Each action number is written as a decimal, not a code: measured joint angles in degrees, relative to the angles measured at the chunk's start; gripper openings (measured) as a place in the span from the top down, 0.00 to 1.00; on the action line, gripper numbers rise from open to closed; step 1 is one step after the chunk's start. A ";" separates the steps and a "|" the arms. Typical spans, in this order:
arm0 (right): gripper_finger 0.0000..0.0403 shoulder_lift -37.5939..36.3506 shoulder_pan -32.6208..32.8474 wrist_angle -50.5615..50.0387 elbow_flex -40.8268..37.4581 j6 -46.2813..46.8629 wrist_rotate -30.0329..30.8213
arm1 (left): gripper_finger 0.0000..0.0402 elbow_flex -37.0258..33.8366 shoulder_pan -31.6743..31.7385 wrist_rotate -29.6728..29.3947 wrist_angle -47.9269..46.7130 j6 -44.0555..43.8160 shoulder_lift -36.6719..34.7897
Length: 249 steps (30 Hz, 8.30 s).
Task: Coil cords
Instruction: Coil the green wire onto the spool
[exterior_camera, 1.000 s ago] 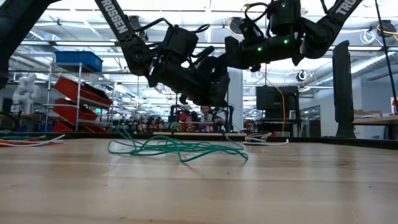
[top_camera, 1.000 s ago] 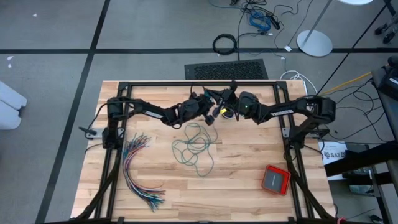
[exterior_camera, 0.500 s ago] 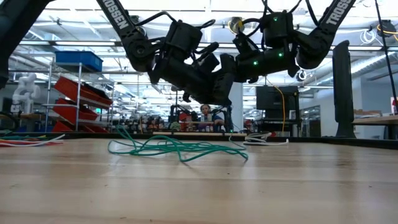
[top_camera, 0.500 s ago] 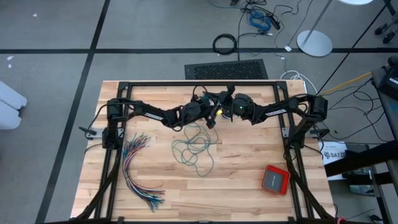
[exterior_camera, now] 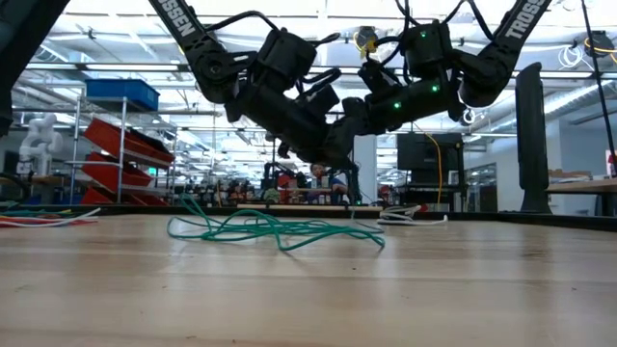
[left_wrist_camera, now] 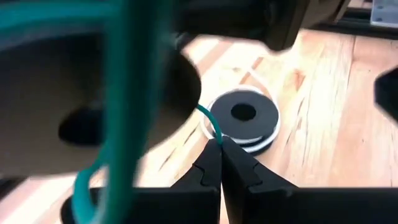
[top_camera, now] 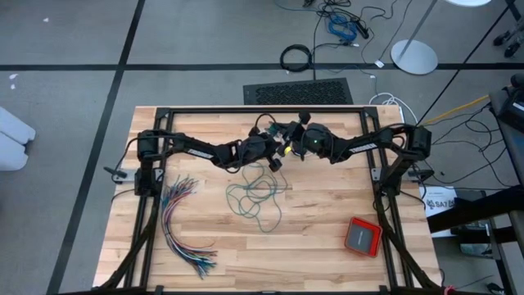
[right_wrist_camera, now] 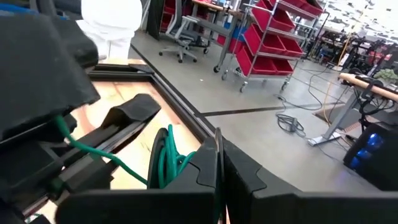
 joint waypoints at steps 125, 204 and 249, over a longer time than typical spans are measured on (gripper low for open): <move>1.00 -8.23 -0.55 -10.27 -0.02 0.93 -15.07 | 0.87 -9.57 3.32 2.38 -6.20 15.87 -11.52; 1.00 -8.22 5.86 4.72 -0.02 2.14 -19.60 | 0.87 -37.38 -0.96 3.72 22.35 -5.25 -21.84; 0.99 -8.17 6.82 2.82 -0.02 0.77 -7.34 | 1.00 -14.14 -6.31 0.82 17.59 -5.46 -6.33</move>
